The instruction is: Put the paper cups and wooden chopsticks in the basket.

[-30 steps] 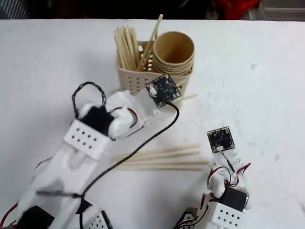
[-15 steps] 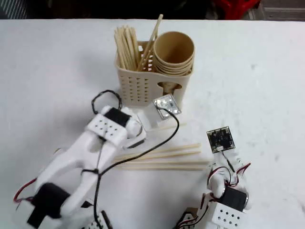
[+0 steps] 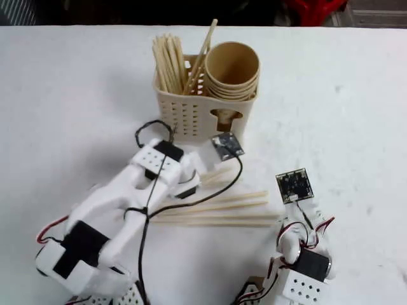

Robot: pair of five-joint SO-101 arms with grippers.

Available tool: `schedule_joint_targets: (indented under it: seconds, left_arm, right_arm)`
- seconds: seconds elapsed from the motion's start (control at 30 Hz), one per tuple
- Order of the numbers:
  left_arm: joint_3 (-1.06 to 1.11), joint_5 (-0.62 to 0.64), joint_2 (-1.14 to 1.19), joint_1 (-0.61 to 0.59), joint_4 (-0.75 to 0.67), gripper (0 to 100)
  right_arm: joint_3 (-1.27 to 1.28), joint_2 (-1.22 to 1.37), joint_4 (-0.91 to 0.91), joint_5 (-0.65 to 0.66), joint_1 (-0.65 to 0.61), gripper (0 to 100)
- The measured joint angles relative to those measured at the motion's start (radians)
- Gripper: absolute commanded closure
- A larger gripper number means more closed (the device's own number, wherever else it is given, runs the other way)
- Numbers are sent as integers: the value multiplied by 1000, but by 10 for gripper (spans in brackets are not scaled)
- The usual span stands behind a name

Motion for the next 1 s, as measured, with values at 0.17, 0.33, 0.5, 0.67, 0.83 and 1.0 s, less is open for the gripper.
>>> schedule_joint_targets:
  seconds: [0.17,0.33,0.5,0.67,0.83,1.0]
  left_arm:
    - [-74,0,5,34,9,867]
    - [-152,0,97,35,9,869]
    - [-227,17,244,38,5,869]
    - [-295,18,339,41,6,880]
    - [-322,18,362,46,29,978]
    - [-322,25,367,51,29,980]
  right_arm:
    - [0,0,0,0,0,983]
    - [0,0,0,0,0,983]
    - [0,0,0,0,0,983]
    - [0,0,0,0,0,983]
    - [0,0,0,0,0,983]
    - [0,0,0,0,0,983]
